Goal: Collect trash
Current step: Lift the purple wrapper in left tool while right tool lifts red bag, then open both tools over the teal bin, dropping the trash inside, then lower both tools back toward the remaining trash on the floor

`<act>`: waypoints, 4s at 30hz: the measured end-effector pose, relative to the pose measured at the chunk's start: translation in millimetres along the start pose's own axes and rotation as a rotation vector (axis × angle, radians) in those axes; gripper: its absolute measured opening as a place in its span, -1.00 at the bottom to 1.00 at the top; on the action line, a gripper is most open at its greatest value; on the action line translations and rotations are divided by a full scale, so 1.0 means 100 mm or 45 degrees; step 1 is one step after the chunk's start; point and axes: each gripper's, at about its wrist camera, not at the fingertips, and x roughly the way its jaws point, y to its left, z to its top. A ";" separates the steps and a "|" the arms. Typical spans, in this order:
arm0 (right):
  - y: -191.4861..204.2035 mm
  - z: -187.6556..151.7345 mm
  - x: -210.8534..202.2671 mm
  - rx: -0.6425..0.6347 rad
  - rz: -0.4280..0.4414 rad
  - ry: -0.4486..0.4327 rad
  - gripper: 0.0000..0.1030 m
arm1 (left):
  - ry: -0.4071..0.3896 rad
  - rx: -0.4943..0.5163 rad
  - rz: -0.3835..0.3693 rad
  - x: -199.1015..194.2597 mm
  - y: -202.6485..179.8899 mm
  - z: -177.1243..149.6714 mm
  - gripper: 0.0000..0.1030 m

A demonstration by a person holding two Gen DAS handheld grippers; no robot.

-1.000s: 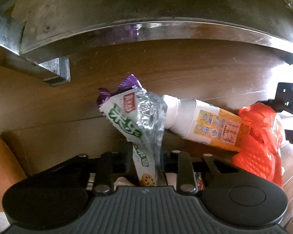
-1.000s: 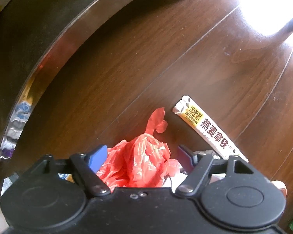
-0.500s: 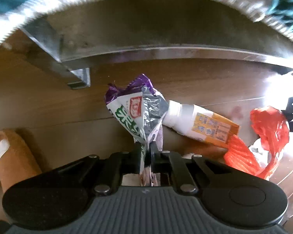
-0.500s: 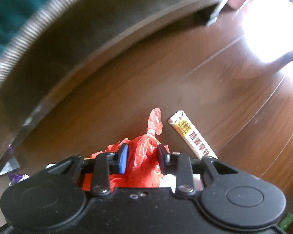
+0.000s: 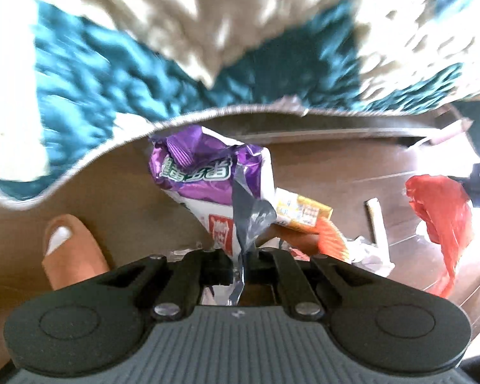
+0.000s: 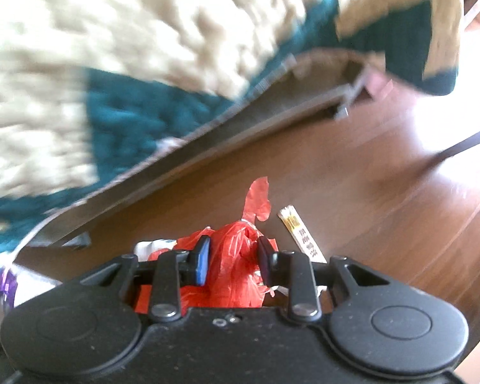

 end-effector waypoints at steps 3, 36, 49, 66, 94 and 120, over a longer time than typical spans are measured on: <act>-0.01 -0.14 -0.43 -0.110 0.046 -0.106 -0.43 | -0.076 -0.001 -0.006 -0.39 0.03 -0.10 -0.92; 1.10 0.64 -4.51 -0.660 0.283 -1.208 -0.43 | -1.081 0.212 -0.192 -4.80 -0.43 0.94 -0.91; 1.77 1.70 -4.09 -0.584 0.104 -1.377 -0.43 | -1.030 0.163 -0.112 -4.48 -0.35 2.06 -0.91; 1.93 1.63 -3.23 -0.945 0.112 -0.947 -0.31 | -0.597 0.244 -0.051 -3.38 -0.33 2.34 -0.91; 1.00 0.55 -4.16 -0.725 0.353 -0.957 0.16 | -0.780 0.185 -0.089 -4.34 -0.28 1.23 0.36; 0.54 -1.11 -4.20 -0.720 0.486 -0.884 0.18 | -0.905 0.096 -0.121 -4.67 0.25 -0.70 0.96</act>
